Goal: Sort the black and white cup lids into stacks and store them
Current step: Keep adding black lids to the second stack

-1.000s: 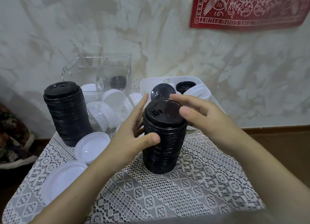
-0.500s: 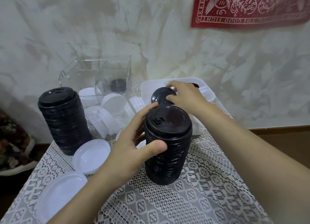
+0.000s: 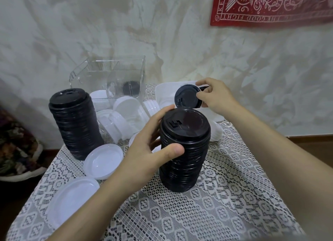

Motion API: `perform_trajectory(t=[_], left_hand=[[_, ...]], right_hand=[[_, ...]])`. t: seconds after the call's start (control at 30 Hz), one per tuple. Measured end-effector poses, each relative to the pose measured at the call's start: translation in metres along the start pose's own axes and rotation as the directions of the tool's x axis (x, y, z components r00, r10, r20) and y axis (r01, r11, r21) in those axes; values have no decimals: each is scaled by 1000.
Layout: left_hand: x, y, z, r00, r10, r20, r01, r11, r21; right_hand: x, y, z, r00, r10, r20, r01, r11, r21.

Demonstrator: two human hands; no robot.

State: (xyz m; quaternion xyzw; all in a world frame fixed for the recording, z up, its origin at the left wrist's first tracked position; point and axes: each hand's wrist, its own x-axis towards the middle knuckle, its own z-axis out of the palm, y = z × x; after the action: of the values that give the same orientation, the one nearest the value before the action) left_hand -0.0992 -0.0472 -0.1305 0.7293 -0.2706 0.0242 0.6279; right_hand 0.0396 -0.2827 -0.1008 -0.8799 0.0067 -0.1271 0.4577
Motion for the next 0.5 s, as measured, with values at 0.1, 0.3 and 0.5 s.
perform_trajectory(t=[0.1, 0.3, 0.5], left_hand=[[1, -2, 0, 1000, -4, -2, 4, 1000, 1], [1, -4, -2, 1000, -23, 2, 23, 1000, 20], [-1, -3, -2, 999, -41, -11, 41, 998, 42]], right_hand=[[-2, -5, 1, 997, -31, 74, 38, 994, -100], [-6, -12, -8, 999, -30, 13, 27, 986, 165], [-56, -53, -54, 979, -68, 193, -54, 825, 563]])
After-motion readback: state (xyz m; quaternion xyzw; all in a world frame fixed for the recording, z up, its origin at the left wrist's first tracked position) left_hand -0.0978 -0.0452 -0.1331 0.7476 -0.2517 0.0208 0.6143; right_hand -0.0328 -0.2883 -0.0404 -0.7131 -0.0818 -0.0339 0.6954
